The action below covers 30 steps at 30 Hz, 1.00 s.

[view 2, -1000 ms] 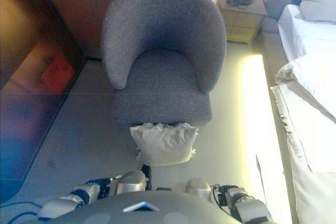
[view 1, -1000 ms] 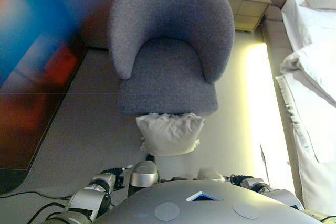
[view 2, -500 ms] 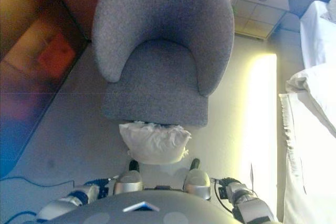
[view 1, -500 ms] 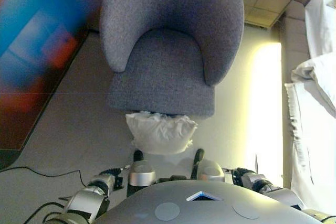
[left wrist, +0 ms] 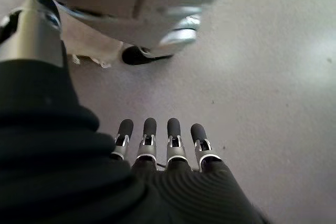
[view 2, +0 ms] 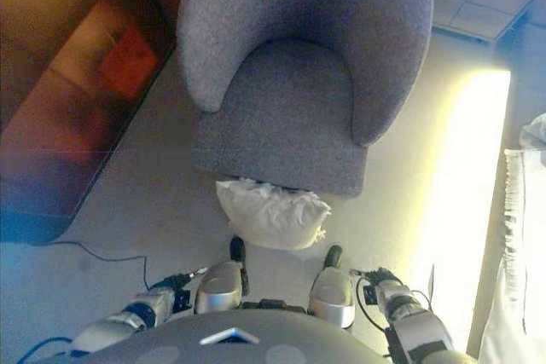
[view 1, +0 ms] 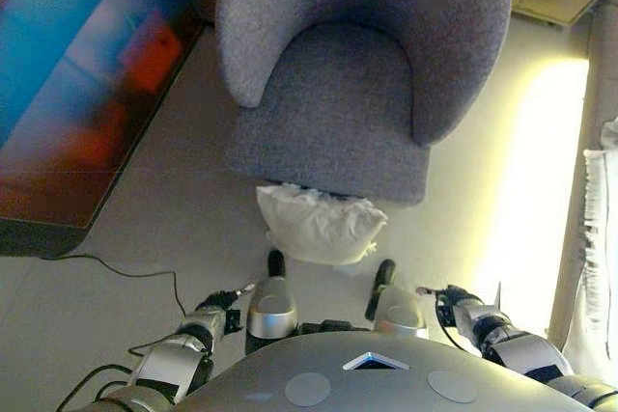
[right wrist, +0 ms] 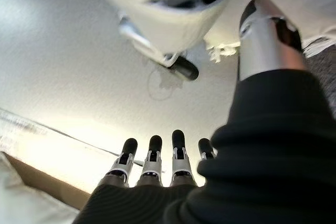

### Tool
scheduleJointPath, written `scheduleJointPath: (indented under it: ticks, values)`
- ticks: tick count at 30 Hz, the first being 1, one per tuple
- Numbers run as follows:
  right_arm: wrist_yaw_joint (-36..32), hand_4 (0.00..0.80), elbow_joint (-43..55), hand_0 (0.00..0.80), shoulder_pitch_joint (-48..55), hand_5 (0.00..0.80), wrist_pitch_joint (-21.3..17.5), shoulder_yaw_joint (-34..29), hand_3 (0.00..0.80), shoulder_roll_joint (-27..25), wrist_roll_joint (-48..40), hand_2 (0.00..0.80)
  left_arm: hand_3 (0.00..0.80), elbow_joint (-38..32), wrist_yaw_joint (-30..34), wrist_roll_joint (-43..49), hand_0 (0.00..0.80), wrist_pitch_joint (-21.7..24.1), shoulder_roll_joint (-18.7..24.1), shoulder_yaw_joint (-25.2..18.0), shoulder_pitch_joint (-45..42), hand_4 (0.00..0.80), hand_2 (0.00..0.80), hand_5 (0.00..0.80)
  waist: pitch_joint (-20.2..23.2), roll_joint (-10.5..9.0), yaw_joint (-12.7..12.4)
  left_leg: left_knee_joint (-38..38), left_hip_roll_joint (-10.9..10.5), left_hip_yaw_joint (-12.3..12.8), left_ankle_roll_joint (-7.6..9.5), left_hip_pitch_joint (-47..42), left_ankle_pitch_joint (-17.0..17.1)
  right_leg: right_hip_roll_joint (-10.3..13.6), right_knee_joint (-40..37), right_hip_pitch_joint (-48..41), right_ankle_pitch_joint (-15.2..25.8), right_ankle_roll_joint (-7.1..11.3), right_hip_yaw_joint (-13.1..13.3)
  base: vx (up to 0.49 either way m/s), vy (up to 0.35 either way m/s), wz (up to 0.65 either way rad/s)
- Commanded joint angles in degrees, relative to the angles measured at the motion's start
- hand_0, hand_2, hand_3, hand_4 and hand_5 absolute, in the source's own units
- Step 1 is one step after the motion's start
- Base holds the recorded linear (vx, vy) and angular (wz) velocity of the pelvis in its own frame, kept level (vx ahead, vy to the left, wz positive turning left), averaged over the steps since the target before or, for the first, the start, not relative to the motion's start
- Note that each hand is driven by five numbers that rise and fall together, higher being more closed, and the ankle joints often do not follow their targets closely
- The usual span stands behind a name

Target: Pick up the cushion and take it to the sofa

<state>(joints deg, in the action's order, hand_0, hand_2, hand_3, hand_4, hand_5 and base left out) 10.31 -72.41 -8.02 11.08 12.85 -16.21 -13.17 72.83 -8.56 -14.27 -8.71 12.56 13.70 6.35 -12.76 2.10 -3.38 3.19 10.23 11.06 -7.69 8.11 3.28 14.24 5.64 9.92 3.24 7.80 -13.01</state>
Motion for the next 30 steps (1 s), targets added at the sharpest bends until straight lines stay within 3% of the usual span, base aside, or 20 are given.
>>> scheduleJointPath:
  ticks: [1,5,8,14,17,22,29,30]
  values:
    - [4.0,0.000,0.5,0.000,-3.7,0.000,-1.0,-1.3,0.000,-1.4,-5.3,0.000,0.000,0.2,-2.2,0.5,0.000,0.6,1.0,2.4,4.9,0.000,0.000,0.000,-5.5,0.10,2.0,2.4,7.6,-4.0,-3.41,5.5,2.1,7.9,5.4,0.7,-3.4,4.62,2.2,-0.093,0.124,0.15]
    - [3.1,0.000,0.8,0.000,-5.5,0.000,-3.3,-1.2,0.000,-1.3,-2.9,0.000,0.000,-1.1,-4.7,-3.7,0.000,1.5,2.7,3.2,7.5,0.000,0.000,0.000,-7.5,-0.36,2.1,3.2,6.3,-2.9,-2.83,7.1,0.5,10.8,1.5,2.7,1.7,6.36,2.6,-0.090,0.074,-0.17]
    - [3.8,0.000,1.1,0.000,-6.7,0.000,-4.2,-0.7,0.000,-1.3,-3.2,0.000,0.000,-0.8,-5.5,-3.9,0.000,2.7,3.1,3.4,9.5,0.000,0.000,0.000,-9.0,-0.33,1.9,3.9,6.1,-3.5,-2.99,9.5,0.2,11.5,0.2,4.2,3.2,6.65,2.8,-0.088,-0.031,-0.26]
    - [7.6,0.000,1.7,0.000,-10.1,0.000,-9.2,-1.1,0.000,-2.8,-5.9,0.000,0.000,-2.0,-8.3,-6.5,0.000,6.9,2.2,4.3,13.0,0.000,0.000,0.000,-12.0,0.00,1.6,6.8,6.2,-6.0,-3.48,15.3,0.4,10.4,2.3,8.8,1.7,6.71,4.0,-0.035,-0.072,-0.02]
    - [10.0,0.000,2.9,0.000,-13.0,0.000,-9.6,-1.0,0.000,-3.2,-6.5,0.000,0.000,-3.2,-10.2,-6.5,0.000,7.5,2.5,4.3,15.0,0.000,0.000,0.000,-13.5,-0.16,1.9,7.5,5.9,-6.6,-3.45,17.7,0.6,10.1,3.4,12.0,1.8,6.80,4.3,-0.051,-0.076,0.06]
    - [14.7,0.000,4.9,0.000,-19.1,0.000,-11.3,-0.1,0.000,-4.6,-5.8,0.000,0.000,-6.4,-14.3,-12.5,0.000,10.2,2.8,4.4,19.0,0.000,0.000,0.000,-17.0,0.27,2.6,7.1,4.1,-6.2,-2.93,22.5,1.4,10.0,4.6,18.7,2.5,6.78,4.3,-0.084,0.038,-0.05]
    - [21.1,0.000,9.3,0.000,-22.9,0.000,-13.1,0.5,0.000,-7.1,-3.9,0.000,0.000,-9.5,-19.4,-14.8,0.000,13.3,2.9,4.5,22.1,0.000,0.000,0.000,-17.0,1.12,3.2,9.6,1.1,-6.7,-1.78,33.4,1.5,9.8,6.6,29.8,3.7,5.97,5.9,-0.015,0.093,0.00]
    - [19.7,0.000,9.8,0.000,-23.4,0.000,-15.0,0.5,0.000,-7.7,-5.2,0.000,0.000,-9.8,-19.8,-15.3,0.000,14.1,3.1,4.3,22.6,0.000,0.000,0.000,-17.0,1.22,3.2,10.1,0.7,-6.8,-1.61,35.1,1.5,9.8,7.0,31.5,3.9,5.82,6.2,-0.004,0.136,0.09]
